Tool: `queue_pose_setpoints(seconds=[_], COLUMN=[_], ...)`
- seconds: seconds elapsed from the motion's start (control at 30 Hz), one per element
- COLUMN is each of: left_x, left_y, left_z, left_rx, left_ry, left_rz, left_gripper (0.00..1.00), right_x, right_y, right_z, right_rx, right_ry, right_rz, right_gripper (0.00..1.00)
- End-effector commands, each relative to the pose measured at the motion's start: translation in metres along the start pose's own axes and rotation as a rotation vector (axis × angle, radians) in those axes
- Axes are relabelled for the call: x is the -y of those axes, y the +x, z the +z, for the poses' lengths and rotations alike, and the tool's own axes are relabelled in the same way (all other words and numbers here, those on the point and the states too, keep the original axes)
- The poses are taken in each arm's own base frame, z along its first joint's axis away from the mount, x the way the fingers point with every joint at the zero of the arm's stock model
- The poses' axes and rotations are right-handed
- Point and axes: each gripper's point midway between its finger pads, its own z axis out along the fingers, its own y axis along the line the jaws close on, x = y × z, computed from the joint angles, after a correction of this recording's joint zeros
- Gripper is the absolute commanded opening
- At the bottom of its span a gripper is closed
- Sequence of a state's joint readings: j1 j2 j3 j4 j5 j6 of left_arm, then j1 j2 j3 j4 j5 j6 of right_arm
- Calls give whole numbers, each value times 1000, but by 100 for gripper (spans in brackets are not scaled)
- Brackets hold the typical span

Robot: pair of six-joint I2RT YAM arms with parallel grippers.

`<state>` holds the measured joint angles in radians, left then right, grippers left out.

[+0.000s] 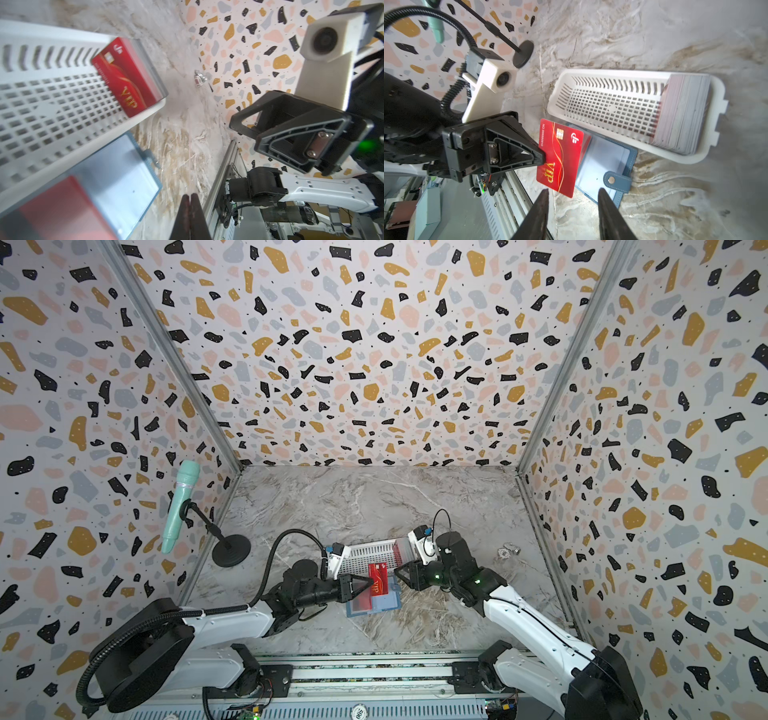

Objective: Put the credit cards into the card holder

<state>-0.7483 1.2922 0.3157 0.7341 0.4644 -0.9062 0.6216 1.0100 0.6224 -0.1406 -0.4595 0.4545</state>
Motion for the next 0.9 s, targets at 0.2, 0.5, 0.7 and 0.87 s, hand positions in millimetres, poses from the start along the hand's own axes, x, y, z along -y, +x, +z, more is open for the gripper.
queue_pose_setpoints(seconds=[0.2, 0.5, 0.7, 0.87], left_x=[-37, -52, -63, -67], left_y=[15, 28, 34, 37], left_z=[-10, -12, -14, -11], left_rx=[-15, -39, -39, -49], left_ry=[-171, -217, -261, -264], left_rz=[-73, -169, -234, -277], left_gripper=[0, 0, 0, 0], right_x=[21, 33, 47, 53], right_y=[40, 76, 91, 97], right_z=[38, 60, 67, 69], right_rx=[-57, -136, -162, -176], right_ry=[140, 148, 194, 214], right_rz=[61, 107, 128, 132], right_gripper=[32, 30, 28, 27])
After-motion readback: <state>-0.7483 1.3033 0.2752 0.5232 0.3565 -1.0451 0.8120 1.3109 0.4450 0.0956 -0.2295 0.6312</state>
